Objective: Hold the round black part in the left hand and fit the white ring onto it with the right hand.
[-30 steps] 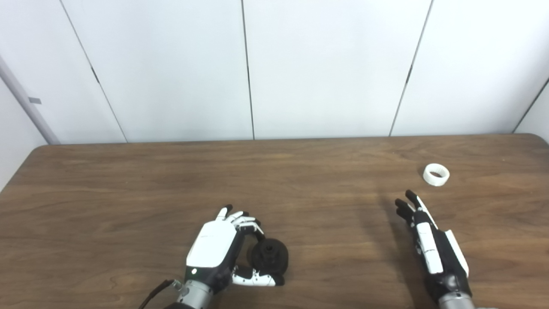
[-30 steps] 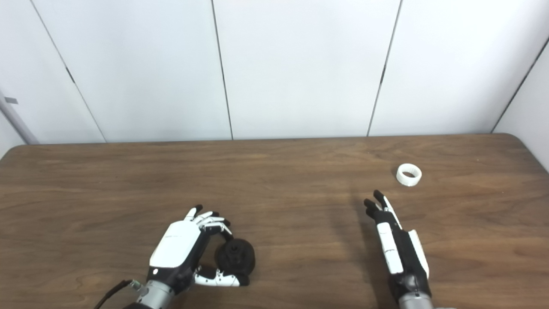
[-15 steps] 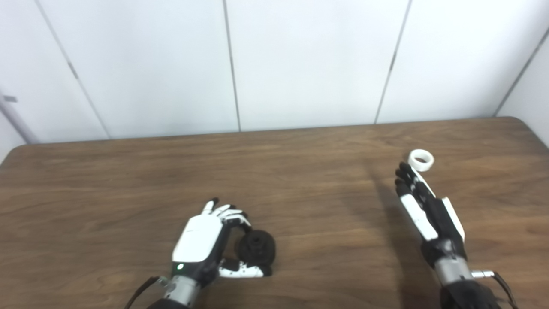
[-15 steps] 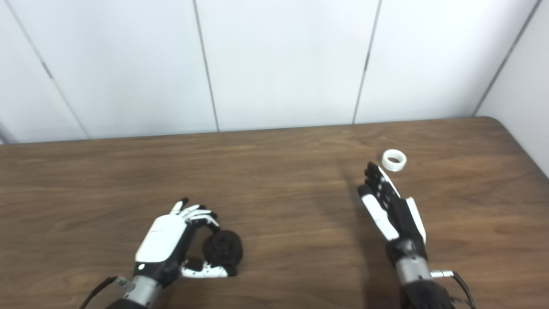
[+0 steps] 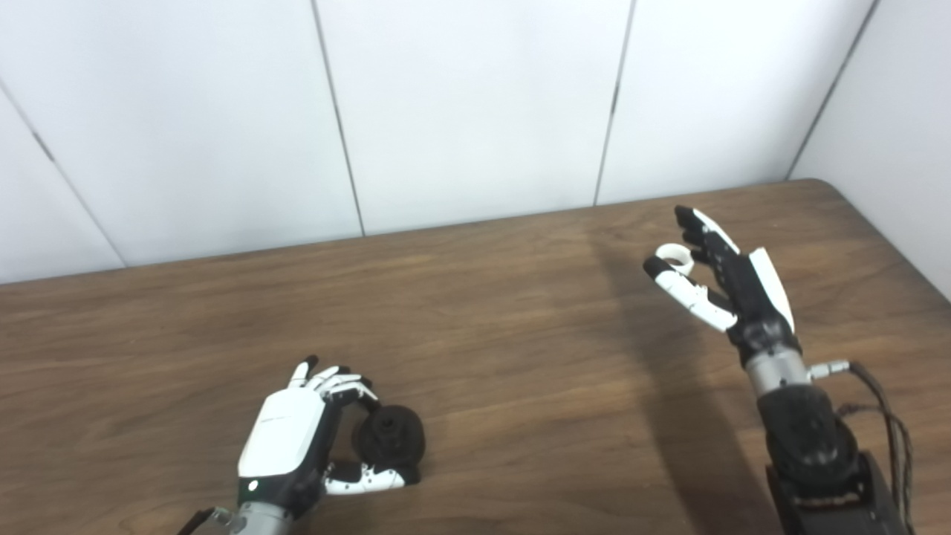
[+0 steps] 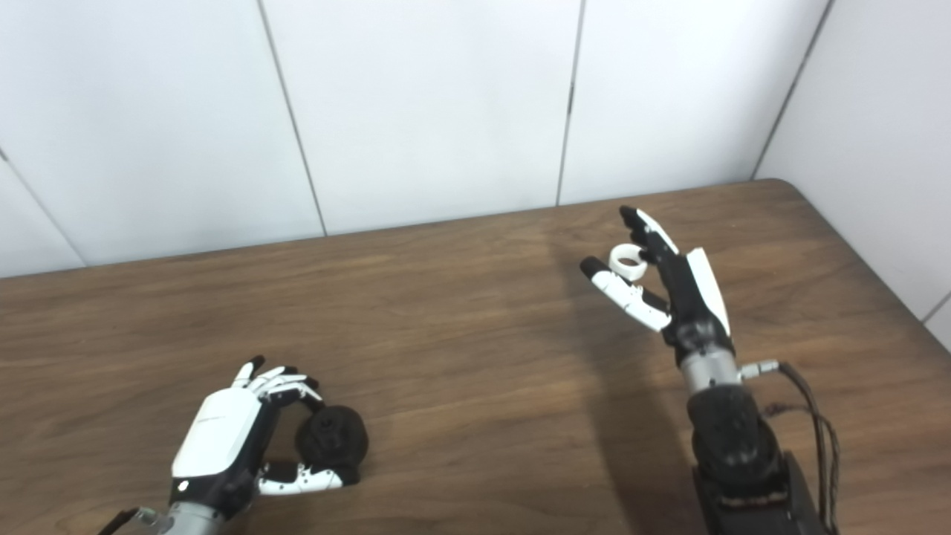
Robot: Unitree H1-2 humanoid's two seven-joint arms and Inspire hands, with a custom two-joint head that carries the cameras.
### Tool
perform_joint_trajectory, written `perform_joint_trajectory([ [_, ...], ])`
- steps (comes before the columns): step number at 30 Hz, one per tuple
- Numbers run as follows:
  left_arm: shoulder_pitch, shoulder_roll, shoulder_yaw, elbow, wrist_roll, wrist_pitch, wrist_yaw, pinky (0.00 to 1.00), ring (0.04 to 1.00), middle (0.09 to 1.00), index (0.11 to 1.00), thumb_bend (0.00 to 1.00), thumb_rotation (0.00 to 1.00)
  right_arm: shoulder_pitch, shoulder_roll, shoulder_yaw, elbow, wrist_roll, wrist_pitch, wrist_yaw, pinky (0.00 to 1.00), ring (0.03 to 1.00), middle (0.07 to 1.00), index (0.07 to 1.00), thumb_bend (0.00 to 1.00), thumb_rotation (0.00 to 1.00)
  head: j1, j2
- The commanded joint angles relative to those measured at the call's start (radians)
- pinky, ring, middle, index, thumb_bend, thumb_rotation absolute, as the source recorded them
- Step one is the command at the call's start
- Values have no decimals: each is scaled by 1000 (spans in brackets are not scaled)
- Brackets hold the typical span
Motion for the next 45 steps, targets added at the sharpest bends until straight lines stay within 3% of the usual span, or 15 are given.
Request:
perform_joint_trajectory([
  [1, -3, 18, 9, 19, 0, -5, 2, 1000, 862, 757, 485, 523, 52, -51, -41, -5, -4, -60, 19, -15, 876, 890, 880, 811, 651, 503, 0, 1],
  [5, -3, 21, 10, 28, 3, -11, 6, 1000, 860, 756, 485, 523, 51, -89, -83, 14, 38, -132, 64, -5, 899, 924, 897, 756, 704, 403, -9, -10],
  [10, 3, 25, 9, 24, 3, -9, 3, 1000, 856, 753, 485, 523, 51, -140, -144, 54, 153, -202, 40, -9, 840, 942, 928, 744, 753, 288, -22, -23],
  [13, 5, 30, 10, 24, 2, -11, 2, 1000, 855, 753, 485, 523, 51, -177, -179, 78, 228, -223, 26, -4, 925, 969, 949, 741, 788, 234, -26, -22],
  [17, 5, 34, 13, 19, 2, -4, -6, 1000, 859, 754, 486, 523, 51, -236, -220, 107, 324, -231, 40, 20, 995, 998, 971, 738, 818, 230, -32, -24],
  [23, 6, 37, 12, 23, 2, -12, 0, 1000, 854, 750, 485, 523, 52, -326, -266, 142, 451, -236, 42, 45, 1000, 1000, 983, 739, 864, 253, -32, -25],
  [27, 6, 38, 9, 24, 8, -13, 0, 1000, 851, 752, 485, 523, 52, -380, -287, 180, 510, -256, 72, 70, 994, 1000, 980, 745, 835, 305, -32, -23],
  [39, 13, 33, 8, 20, 7, -5, -4, 1000, 853, 753, 485, 523, 51, -496, -291, 241, 641, -259, 87, 117, 972, 1000, 964, 733, 843, 289, -29, -22],
  [45, 13, 30, 5, 14, 15, 5, -11, 1000, 857, 755, 485, 523, 52, -510, -289, 264, 666, -258, 86, 128, 989, 1000, 952, 706, 848, 263, -22, -21],
])
